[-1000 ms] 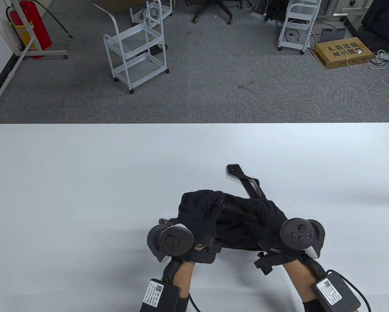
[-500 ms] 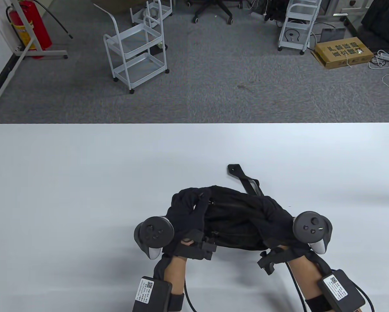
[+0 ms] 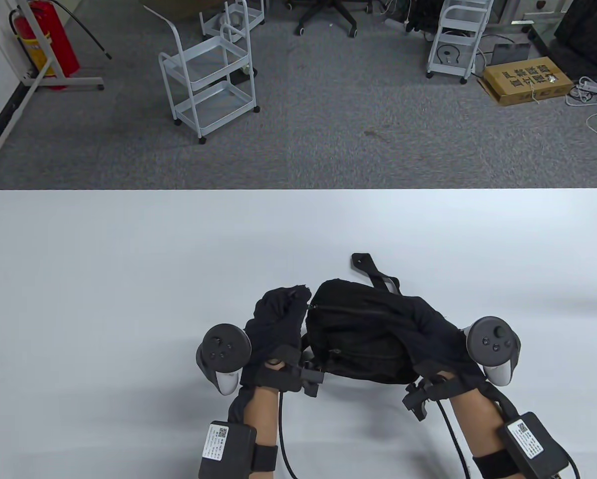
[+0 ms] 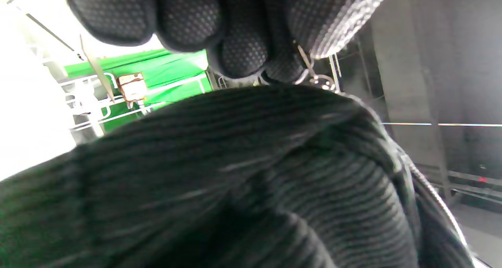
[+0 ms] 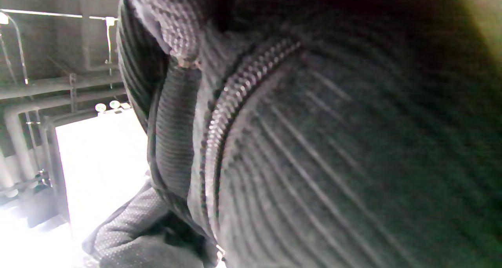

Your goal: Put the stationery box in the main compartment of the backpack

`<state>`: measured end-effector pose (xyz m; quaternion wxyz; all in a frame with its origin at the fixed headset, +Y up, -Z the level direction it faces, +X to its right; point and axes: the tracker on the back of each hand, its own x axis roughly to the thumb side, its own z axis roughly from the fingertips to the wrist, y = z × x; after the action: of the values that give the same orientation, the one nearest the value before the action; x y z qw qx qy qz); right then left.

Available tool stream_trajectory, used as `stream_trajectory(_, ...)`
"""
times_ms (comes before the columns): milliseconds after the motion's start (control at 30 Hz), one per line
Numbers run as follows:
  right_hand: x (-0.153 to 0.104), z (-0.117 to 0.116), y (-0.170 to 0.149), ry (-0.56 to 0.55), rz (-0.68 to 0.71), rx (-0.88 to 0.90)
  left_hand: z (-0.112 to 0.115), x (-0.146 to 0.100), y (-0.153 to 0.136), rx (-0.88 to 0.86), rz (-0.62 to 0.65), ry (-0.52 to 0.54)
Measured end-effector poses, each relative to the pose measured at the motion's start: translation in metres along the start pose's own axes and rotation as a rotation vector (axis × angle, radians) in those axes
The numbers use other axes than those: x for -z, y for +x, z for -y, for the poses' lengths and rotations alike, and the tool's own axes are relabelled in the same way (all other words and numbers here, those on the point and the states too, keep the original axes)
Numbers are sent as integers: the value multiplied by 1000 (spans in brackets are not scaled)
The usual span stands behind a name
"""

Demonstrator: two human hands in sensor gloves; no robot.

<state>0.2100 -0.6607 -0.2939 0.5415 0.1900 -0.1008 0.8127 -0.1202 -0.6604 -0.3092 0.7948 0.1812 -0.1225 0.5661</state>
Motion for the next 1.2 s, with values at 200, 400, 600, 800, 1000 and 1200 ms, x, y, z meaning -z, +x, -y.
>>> stream_trajectory(200,1,5,1,-2,-5,58,-1,2,-13,-38,-85,-43)
stream_trajectory(400,2,9,2,0,-17,136,-5,5,-26,-81,-148,-122)
stream_trajectory(600,5,21,3,3,-48,249,3,8,-37,2,-240,-326)
stream_trajectory(800,9,26,-2,16,-104,239,4,9,-18,167,-166,-271)
stream_trajectory(1000,35,17,-12,4,-204,177,-20,6,-9,415,-60,-207)
stream_trajectory(1200,84,-7,-33,15,-360,170,-32,-4,-17,467,-25,-225)
